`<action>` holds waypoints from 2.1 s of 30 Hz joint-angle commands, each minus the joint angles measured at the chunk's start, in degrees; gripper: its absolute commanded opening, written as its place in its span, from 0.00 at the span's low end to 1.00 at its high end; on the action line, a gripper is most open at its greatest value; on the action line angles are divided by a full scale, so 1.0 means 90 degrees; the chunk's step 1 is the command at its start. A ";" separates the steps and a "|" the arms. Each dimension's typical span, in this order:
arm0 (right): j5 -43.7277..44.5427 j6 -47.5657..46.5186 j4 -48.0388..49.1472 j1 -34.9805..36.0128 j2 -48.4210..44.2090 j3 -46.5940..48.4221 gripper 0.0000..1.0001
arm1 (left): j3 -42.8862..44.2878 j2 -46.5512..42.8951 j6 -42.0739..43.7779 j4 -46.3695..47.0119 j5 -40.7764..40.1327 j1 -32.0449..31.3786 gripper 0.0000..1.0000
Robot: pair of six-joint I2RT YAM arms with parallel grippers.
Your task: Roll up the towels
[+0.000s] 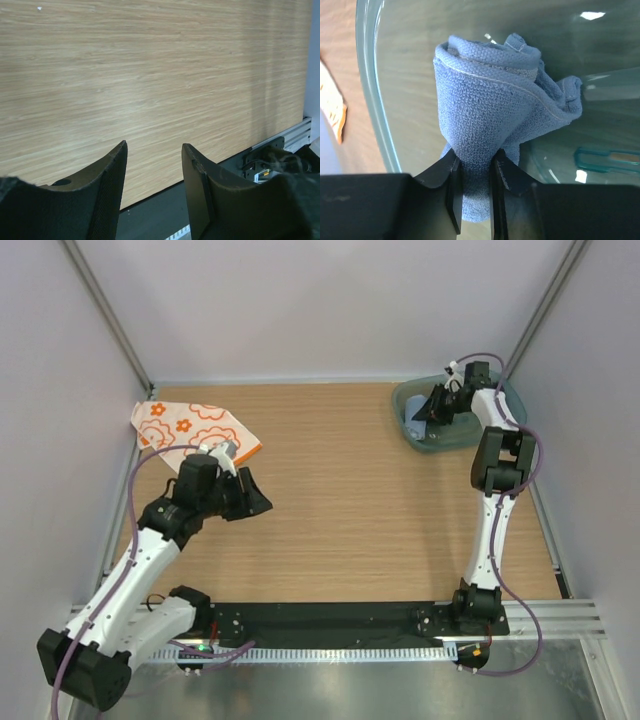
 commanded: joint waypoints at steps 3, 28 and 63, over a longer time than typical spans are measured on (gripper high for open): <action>-0.1724 -0.0599 -0.0534 0.0024 -0.0402 -0.0398 0.03 | 0.0046 0.0032 0.0308 -0.0145 0.0193 -0.0024 0.49; 0.0616 -0.1830 -0.2009 0.0453 0.0204 0.0140 0.02 | 0.0017 0.0305 0.0308 -0.0076 0.0252 -0.0024 0.47; 0.2659 -0.1049 -0.2195 0.0776 -0.1114 0.0755 0.98 | 0.0007 0.0188 0.0308 -0.0076 0.0222 -0.0023 0.47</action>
